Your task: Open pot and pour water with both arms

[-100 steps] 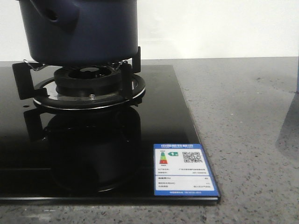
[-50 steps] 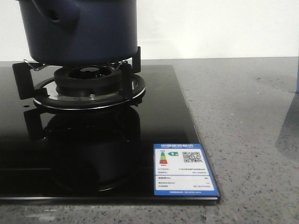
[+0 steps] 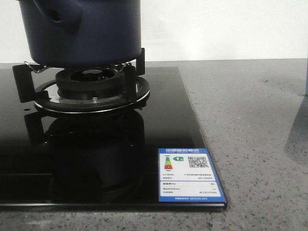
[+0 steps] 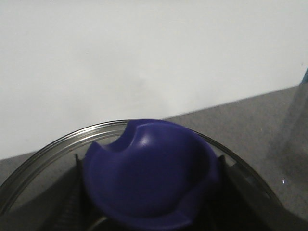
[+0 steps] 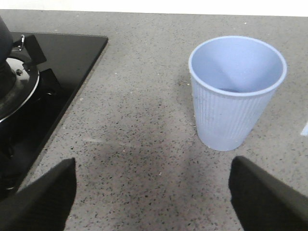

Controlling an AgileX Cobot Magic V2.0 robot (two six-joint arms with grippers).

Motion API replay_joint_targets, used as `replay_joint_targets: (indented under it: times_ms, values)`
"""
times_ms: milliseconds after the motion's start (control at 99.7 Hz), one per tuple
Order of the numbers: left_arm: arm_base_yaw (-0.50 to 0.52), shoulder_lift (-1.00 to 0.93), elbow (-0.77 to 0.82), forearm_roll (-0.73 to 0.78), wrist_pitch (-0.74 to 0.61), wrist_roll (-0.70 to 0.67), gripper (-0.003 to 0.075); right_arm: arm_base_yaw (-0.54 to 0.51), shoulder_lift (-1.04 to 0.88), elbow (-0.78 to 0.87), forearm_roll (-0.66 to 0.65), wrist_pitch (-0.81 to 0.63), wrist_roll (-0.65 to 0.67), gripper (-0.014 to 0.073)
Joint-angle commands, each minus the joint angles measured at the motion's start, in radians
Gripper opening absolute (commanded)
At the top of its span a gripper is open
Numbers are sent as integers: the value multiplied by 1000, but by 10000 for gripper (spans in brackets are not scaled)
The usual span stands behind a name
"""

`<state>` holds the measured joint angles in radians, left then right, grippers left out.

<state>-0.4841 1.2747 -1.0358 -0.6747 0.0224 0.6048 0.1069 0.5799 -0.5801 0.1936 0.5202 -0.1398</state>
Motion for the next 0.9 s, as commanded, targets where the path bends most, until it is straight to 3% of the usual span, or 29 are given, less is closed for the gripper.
replay_joint_targets:
  times_ms: [0, 351, 552, 893]
  values:
    - [0, -73, -41, -9, -132, -5, 359, -1, 7, -18, -18, -120, -11, 561]
    - [64, -158, -41, -7, -135, -5, 359, -3, 9, 190, -18, -441, -1, 561]
    - [110, -185, -41, -7, -102, -5, 359, -13, 66, 208, -51, -520, -1, 561]
    - [124, -189, -41, -7, -83, -5, 359, -146, 159, 208, -51, -560, -1, 561]
